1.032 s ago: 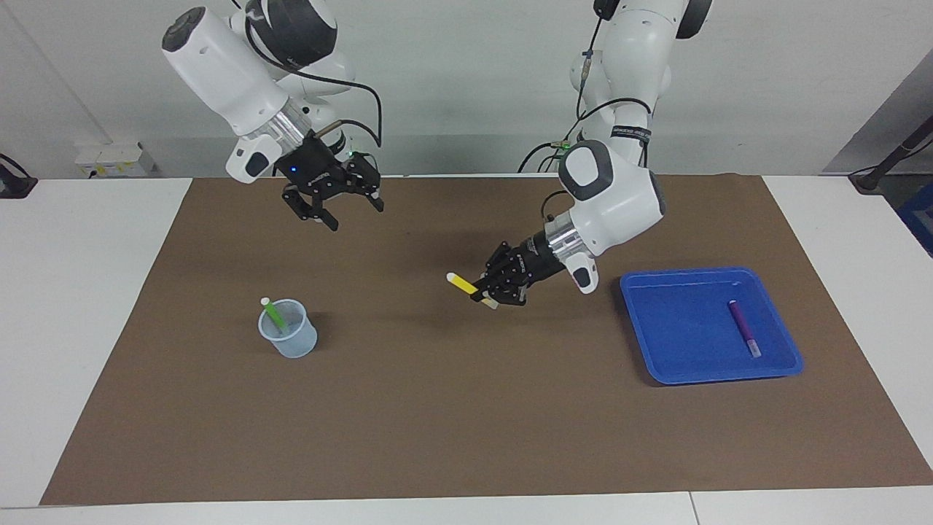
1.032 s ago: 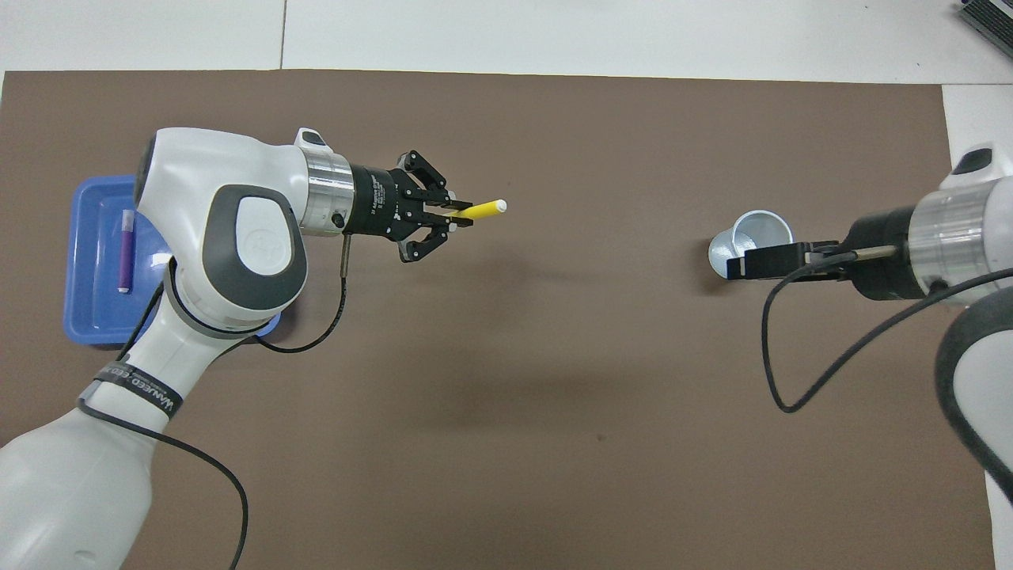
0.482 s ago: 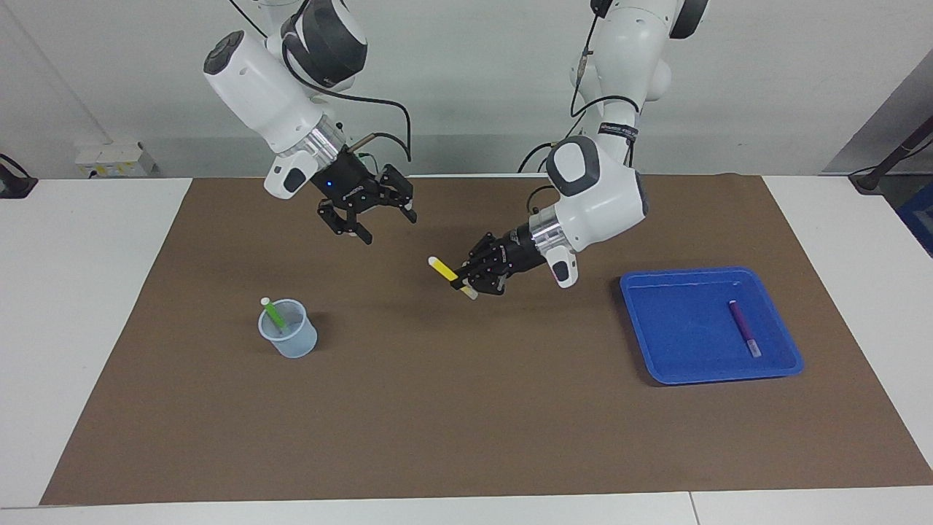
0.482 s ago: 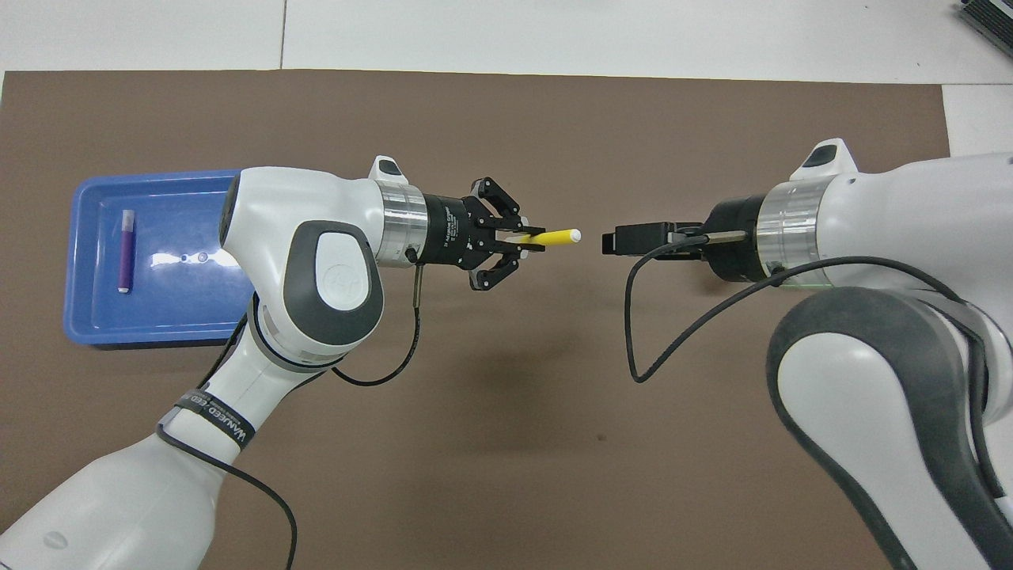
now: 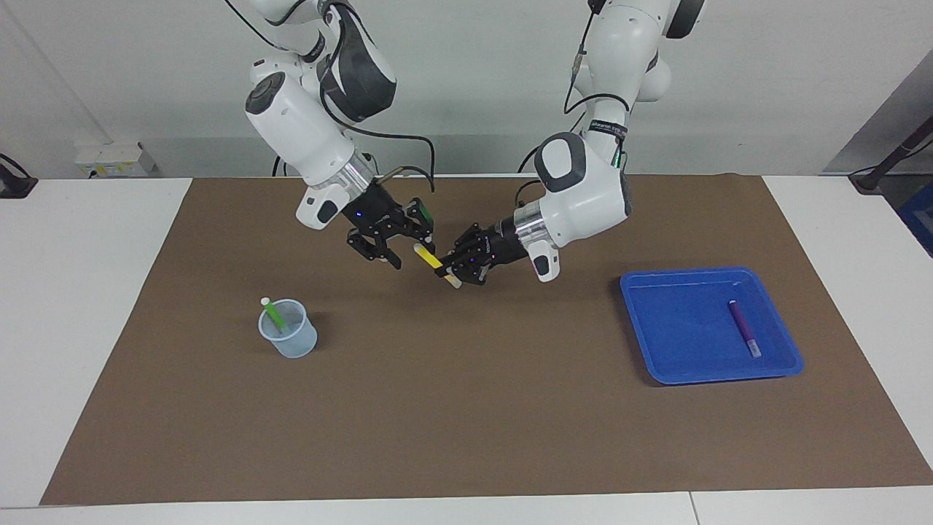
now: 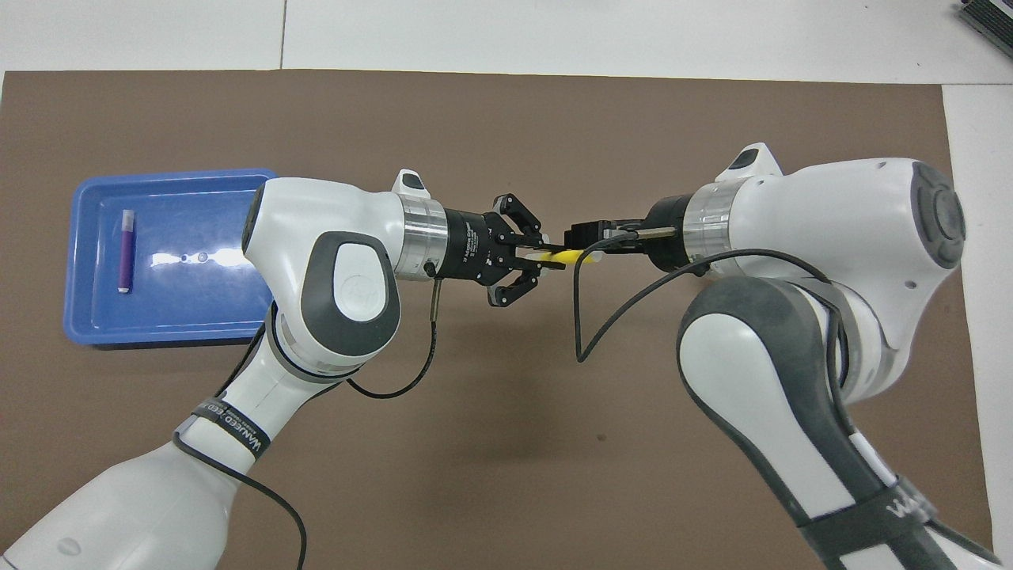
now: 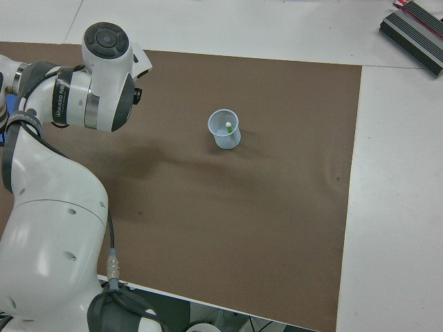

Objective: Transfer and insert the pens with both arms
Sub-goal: 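Hold out the yellow pen while the right gripper grasps its end, then open the left gripper and pull back while the right gripper holds the pen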

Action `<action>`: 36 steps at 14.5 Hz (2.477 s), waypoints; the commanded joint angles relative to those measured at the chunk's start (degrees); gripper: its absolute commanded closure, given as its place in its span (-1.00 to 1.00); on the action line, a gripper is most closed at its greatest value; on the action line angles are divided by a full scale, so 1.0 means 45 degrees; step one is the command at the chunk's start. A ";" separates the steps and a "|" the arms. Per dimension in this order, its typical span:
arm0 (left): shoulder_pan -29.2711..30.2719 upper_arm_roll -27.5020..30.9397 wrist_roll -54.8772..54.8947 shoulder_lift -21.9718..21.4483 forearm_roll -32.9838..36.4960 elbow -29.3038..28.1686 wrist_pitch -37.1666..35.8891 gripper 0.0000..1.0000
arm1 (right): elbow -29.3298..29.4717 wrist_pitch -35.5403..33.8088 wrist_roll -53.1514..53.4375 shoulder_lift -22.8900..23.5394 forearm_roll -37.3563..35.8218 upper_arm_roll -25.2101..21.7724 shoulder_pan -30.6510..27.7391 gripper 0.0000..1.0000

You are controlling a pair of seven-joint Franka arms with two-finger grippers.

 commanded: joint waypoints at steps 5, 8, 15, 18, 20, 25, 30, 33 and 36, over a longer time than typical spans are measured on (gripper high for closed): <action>-0.0105 0.0100 0.0264 -0.0380 -0.0395 -0.0413 -0.0071 1.00 | 0.0002 -0.0265 -0.0187 0.0089 0.0283 -0.0012 0.0165 -0.33; -0.0105 0.0100 0.0264 -0.0380 -0.0376 -0.0413 -0.0071 1.00 | 0.0100 -0.1571 -0.0284 -0.0164 0.0264 -0.0070 -0.0243 -0.24; -0.0144 0.0100 0.0264 -0.0380 -0.0395 -0.0413 -0.0032 1.00 | 0.0120 -0.1596 -0.0207 -0.0360 0.0264 -0.0070 -0.0324 -0.15; -0.0144 0.0120 0.0264 -0.0380 -0.0376 -0.0413 -0.0032 1.00 | 0.0120 -0.1576 -0.0265 -0.0360 0.0244 -0.0070 -0.0324 0.02; -0.0144 0.0120 0.0264 -0.0380 -0.0395 -0.0413 -0.0032 1.00 | 0.0120 -0.1576 -0.0265 -0.0360 0.0205 -0.0070 -0.0305 0.12; -0.0144 0.0120 0.0244 -0.0380 -0.0376 -0.0413 -0.0032 1.00 | 0.0120 -0.1518 -0.0226 -0.0341 0.0224 -0.0051 -0.0304 0.22; -0.0144 0.0139 0.0244 -0.0380 -0.0376 -0.0413 -0.0032 1.00 | 0.0120 -0.1264 -0.0187 -0.0341 0.0224 -0.0051 -0.0207 0.44; -0.0144 0.0139 0.0244 -0.0380 -0.0376 -0.0413 -0.0032 1.00 | 0.0120 -0.1264 -0.0187 -0.0341 0.0224 -0.0051 -0.0187 0.77; -0.0144 0.0139 0.0225 -0.0380 -0.0376 -0.0413 -0.0032 1.00 | 0.0120 -0.1264 -0.0226 -0.0341 0.0205 -0.0051 -0.0187 1.00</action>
